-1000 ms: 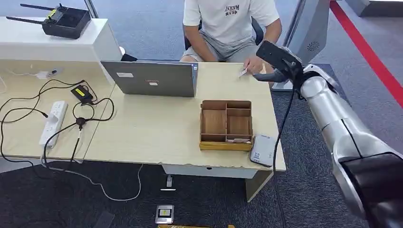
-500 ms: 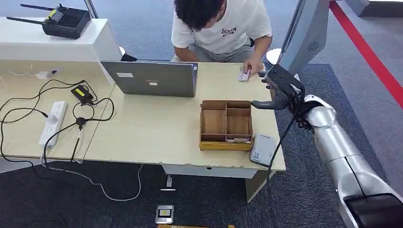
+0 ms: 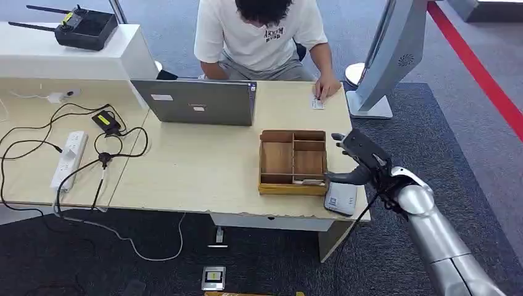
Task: Pass the card to the sensor for recognition and then transmit it.
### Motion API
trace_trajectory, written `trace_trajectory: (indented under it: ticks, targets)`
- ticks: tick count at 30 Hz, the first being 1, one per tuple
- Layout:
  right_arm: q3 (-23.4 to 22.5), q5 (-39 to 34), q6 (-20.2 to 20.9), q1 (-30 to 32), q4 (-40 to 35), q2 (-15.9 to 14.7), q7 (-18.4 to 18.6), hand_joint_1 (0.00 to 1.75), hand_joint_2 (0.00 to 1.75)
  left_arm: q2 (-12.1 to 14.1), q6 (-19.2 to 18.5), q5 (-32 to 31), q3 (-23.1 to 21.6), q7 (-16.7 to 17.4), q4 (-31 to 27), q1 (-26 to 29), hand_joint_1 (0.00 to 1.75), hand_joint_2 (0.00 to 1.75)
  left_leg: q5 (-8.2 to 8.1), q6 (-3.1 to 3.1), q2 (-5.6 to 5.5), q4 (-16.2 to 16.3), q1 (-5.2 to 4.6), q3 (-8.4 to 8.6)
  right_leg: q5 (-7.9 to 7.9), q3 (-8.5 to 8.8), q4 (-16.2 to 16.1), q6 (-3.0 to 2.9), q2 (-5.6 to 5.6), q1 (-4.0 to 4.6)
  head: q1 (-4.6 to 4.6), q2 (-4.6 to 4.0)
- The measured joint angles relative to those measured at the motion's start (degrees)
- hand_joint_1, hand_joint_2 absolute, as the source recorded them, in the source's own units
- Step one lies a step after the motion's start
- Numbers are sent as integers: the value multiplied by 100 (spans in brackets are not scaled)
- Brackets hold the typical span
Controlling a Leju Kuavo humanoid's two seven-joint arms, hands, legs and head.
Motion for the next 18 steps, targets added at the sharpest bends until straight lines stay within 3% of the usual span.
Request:
trace_trajectory:
  ticks: [10, 18]
  targets:
    - [7, 648, -18, 446, -433, -24, 35, 0, 175, 0, 2, -81, 0, -24, 0, -5, 0, 0, 1, 0, 1, 0, 0, 0, 0, 0, 0, 0, 0, 0, 0, 0]
    - [28, 2392, -740, 480, -619, -22, 120, 0, 175, -4, 22, -179, 0, -35, 0, -7, 0, 0, 1, 0, 1, 0, 0, -1, 1, 2, 0, 0, 0, 0, 0, 0]
